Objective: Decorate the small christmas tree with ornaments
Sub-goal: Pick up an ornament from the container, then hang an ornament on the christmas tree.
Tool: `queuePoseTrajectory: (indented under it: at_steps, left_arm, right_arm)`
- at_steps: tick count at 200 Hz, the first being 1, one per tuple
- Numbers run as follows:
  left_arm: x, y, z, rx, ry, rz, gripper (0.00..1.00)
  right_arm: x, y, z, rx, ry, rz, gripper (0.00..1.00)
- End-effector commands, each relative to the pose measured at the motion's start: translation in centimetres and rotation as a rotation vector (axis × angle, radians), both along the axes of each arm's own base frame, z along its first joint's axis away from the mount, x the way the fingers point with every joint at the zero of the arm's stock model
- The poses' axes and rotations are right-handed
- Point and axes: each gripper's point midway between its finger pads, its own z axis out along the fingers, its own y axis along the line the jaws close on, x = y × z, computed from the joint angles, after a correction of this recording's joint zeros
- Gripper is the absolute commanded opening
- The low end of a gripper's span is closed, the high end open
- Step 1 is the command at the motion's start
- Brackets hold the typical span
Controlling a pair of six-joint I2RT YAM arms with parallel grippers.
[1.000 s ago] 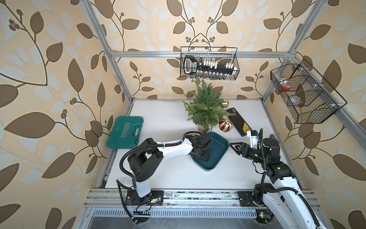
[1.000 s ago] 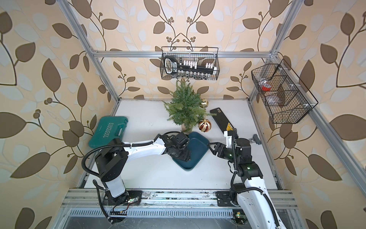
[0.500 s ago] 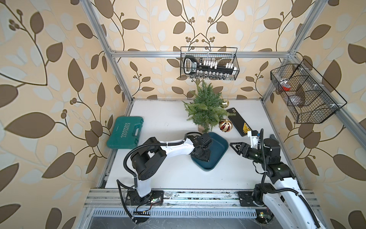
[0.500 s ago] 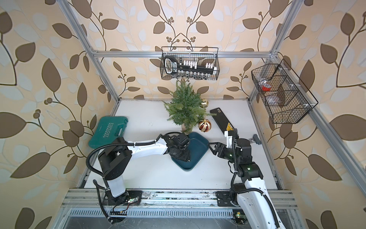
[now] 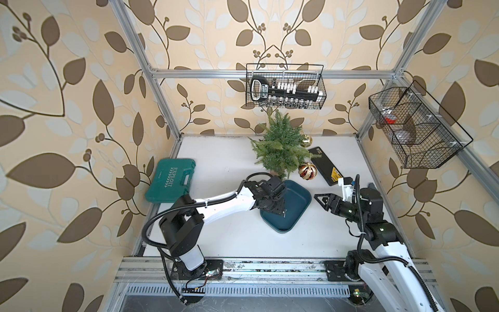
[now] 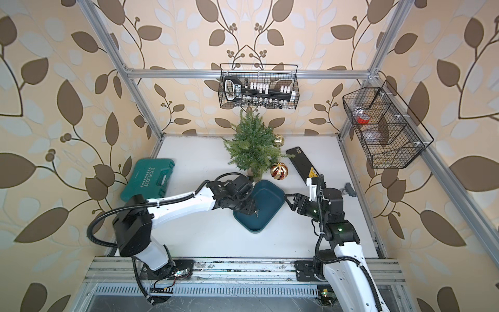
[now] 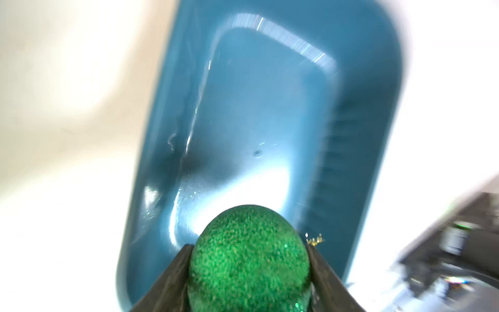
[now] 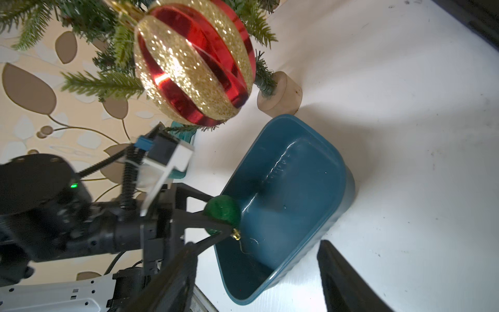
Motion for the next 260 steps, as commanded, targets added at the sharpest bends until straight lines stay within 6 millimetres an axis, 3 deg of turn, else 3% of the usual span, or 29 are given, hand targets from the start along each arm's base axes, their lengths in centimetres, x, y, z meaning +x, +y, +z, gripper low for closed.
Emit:
queuePoseTrajectory:
  at_steps: [1,34,85,124,155,185,260]
  left_arm:
    - [-0.2,1.3,4.7,-0.037,-0.092,0.011,0.54]
    - [-0.5,3.0,10.1,-0.105,-0.195,0.035,0.55]
    - [-0.8,4.1,18.7,-0.233,-0.333,0.012,0.56]
    - [-0.1,5.5,23.1,-0.237,-0.415,0.022,0.56]
    - [0.6,6.5,25.1,-0.245,-0.466,0.042,0.56]
    - [0.7,7.0,25.6,-0.249,-0.478,0.051,0.55]
    - [0.8,7.2,26.1,-0.263,-0.491,0.061,0.55]
  right_arm:
    - [0.0,0.1,2.0,-0.032,-0.051,0.024,0.67]
    - [-0.5,2.2,5.2,-0.048,-0.140,0.110,0.64]
    - [-1.8,8.5,10.2,-0.091,-0.308,0.302,0.53]
    - [-1.7,13.3,13.1,-0.117,-0.397,0.399,0.43]
    - [-0.4,14.4,16.2,-0.075,-0.459,0.388,0.35]
    - [-0.3,15.5,18.9,-0.028,-0.511,0.419,0.33]
    - [-0.4,18.2,19.4,-0.036,-0.512,0.475,0.23]
